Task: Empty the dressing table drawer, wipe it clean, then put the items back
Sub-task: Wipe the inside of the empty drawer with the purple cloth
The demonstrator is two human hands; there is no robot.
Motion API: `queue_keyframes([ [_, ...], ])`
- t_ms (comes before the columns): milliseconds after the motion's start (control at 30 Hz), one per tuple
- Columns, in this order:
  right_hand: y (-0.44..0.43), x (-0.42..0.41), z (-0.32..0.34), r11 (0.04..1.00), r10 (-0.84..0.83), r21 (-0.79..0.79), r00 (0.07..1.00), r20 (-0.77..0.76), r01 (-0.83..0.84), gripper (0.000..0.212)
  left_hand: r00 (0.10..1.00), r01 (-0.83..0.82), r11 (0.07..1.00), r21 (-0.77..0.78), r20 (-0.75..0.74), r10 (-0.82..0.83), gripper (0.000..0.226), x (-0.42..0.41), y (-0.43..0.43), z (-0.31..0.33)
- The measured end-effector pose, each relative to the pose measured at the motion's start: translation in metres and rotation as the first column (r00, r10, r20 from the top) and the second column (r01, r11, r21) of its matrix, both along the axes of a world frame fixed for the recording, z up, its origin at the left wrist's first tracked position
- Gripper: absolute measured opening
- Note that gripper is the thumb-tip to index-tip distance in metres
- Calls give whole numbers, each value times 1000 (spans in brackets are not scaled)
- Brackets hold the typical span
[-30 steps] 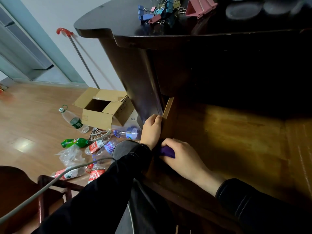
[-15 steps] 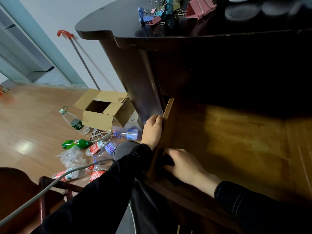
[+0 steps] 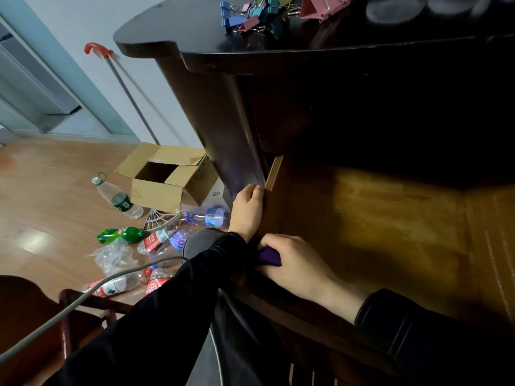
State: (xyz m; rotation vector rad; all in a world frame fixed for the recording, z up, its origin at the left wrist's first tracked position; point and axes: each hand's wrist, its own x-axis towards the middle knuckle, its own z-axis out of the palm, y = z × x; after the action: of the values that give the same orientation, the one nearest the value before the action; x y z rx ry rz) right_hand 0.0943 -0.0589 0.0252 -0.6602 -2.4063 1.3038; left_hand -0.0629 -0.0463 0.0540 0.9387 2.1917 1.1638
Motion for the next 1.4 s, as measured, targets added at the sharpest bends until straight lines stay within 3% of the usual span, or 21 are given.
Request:
queue_keyframes([
  [200, 10, -1, -4, 1000, 19, 14, 990, 137, -21, 18, 1000, -5, 1000, -11, 5, 5, 31, -1, -1, -1],
  [400, 2, 0, 0, 1000, 17, 3, 1000, 11, -17, 18, 1000, -11, 1000, -1, -5, 11, 32, 1, 0, 1],
  [533, 2, 0, -4, 994, 94, 36, 972, 214, -104, 25, 1000, -18, 1000, 4, -10, 18, 35, 2, 0, 1],
  [733, -2, 2, 5, 998, 62, -11, 998, 14, -62, 18, 1000, -10, 1000, 1, 11, 10, 35, 3, 0, 3],
  [900, -5, -1, -6, 994, 111, -19, 961, 252, -110, 27, 1000, -2, 1000, -13, 17, 2, 35, 4, -1, 4],
  [1067, -6, -1, -5, 994, 103, -54, 991, 90, -98, 19, 1000, -7, 1000, -1, -1, 7, 34, 3, -1, 5],
  [1200, -8, -5, -20, 994, 101, -59, 970, 221, -90, 22, 1000, -11, 1000, -14, -2, 11, 34, 5, -1, 6],
  [1300, -3, -10, -26, 998, 51, -49, 949, 310, -38, 24, 1000, -12, 1000, -17, 12, 12, 35, 6, -1, 7],
  [1400, 16, -10, -23, 991, -125, -6, 931, 343, 135, 24, 1000, -15, 1000, -13, 22, 16, 35, 6, -1, 8],
])
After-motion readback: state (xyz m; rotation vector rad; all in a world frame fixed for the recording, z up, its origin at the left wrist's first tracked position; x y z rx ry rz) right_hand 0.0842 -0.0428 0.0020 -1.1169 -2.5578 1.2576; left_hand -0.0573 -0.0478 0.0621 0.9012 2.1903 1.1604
